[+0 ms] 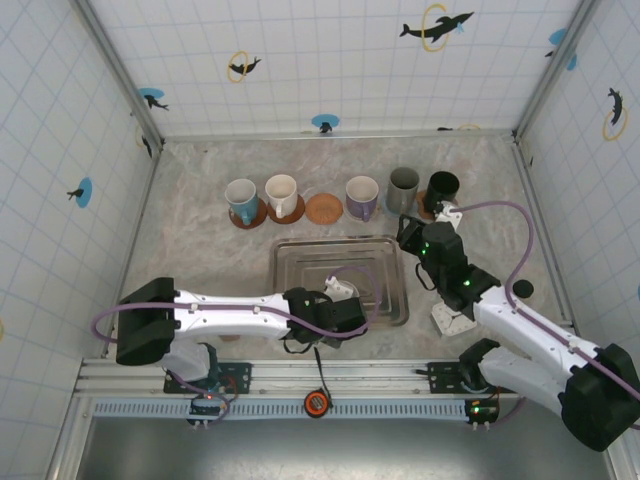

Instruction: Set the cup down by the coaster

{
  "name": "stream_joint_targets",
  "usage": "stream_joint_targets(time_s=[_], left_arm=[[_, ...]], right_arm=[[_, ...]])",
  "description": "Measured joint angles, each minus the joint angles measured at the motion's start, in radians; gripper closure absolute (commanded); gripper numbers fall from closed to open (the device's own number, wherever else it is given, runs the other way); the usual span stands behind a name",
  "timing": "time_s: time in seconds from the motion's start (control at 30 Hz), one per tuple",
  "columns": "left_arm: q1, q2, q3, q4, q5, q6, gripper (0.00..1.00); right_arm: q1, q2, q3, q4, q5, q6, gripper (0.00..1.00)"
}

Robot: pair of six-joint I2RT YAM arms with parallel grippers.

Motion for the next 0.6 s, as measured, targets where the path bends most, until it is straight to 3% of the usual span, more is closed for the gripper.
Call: stream_joint_targets(time_s=[0.13,0.6], left_arm=[[0.0,0.0,0.0,-0.001,0.0,0.006,1.0],[0.0,-0.006,0.003,-0.013,-0.008,0.006,1.0]], right_arm=[[0.0,0.001,0.0,0.0,0.0,0.0,0.46],[-0.006,0.0,0.0,0.0,-0.008,0.0,0.46]])
